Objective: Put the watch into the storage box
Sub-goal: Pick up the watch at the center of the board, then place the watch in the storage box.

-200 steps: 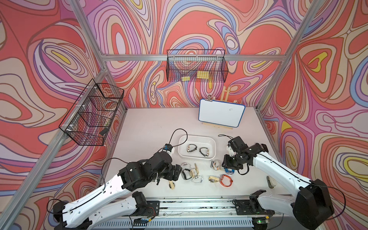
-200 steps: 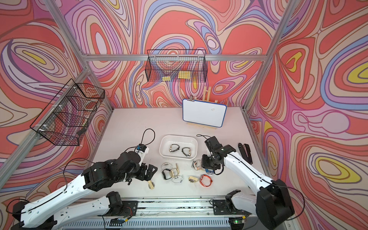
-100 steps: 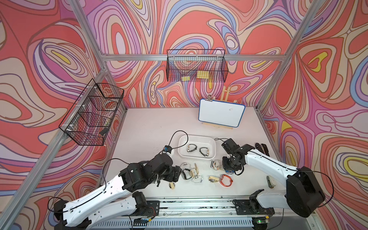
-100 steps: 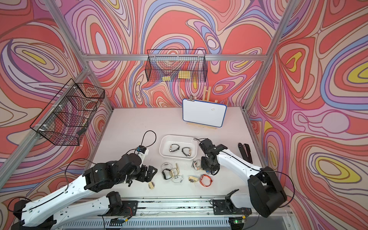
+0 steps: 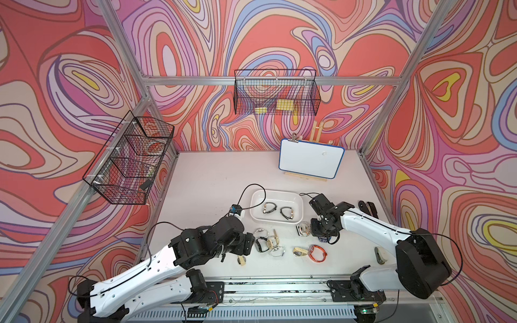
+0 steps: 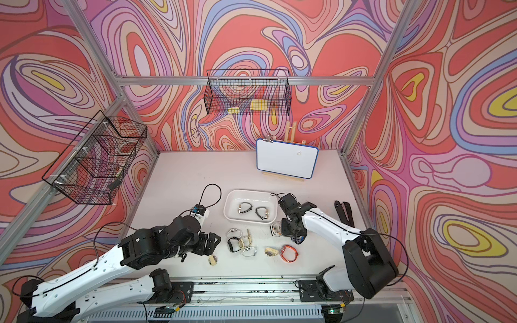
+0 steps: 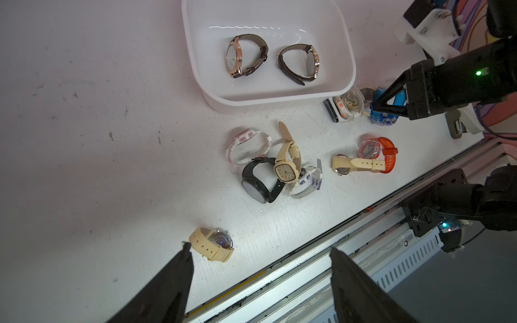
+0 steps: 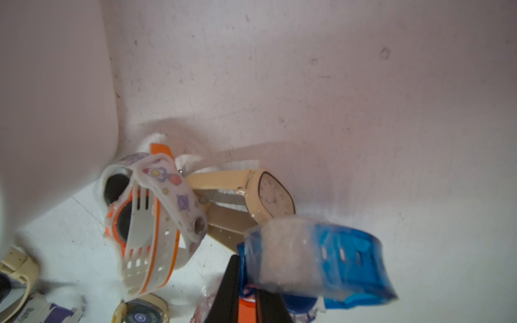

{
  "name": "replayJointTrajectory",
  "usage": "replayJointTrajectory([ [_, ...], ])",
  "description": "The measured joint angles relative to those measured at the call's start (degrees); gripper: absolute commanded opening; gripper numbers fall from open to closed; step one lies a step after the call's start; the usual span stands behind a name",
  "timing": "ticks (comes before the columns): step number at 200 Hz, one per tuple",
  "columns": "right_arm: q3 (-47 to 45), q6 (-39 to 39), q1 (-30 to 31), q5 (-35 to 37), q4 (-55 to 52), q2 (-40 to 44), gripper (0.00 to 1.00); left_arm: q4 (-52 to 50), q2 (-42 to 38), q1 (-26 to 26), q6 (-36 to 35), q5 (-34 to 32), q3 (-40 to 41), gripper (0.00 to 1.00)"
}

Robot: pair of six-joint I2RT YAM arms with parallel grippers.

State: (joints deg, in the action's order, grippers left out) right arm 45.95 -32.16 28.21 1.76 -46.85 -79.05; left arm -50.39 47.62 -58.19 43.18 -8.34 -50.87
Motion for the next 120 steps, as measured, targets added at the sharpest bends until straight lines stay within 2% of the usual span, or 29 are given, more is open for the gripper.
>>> replayJointTrajectory([
  [57, 6.71, 0.57, 0.0, 0.07, -5.55, 5.68, 0.0, -0.02, 0.0, 0.0, -0.02, -0.22, 0.0, 0.82],
  [80, 11.8, 1.22, 0.37, -2.12, -7.54, 6.78, 0.0, 0.28, -0.24, 0.0, 0.0, -0.39, 0.7, 0.82],
  [102, 18.88, 2.05, 3.39, -4.37, -8.28, 4.0, 0.0, 0.37, -0.2, 0.0, -0.02, -1.07, 1.7, 0.83],
  [120, 26.29, 3.3, 7.45, -5.9, -8.07, -2.21, 0.0, 0.57, 0.2, -0.02, -0.02, -1.99, 2.19, 0.83],
])
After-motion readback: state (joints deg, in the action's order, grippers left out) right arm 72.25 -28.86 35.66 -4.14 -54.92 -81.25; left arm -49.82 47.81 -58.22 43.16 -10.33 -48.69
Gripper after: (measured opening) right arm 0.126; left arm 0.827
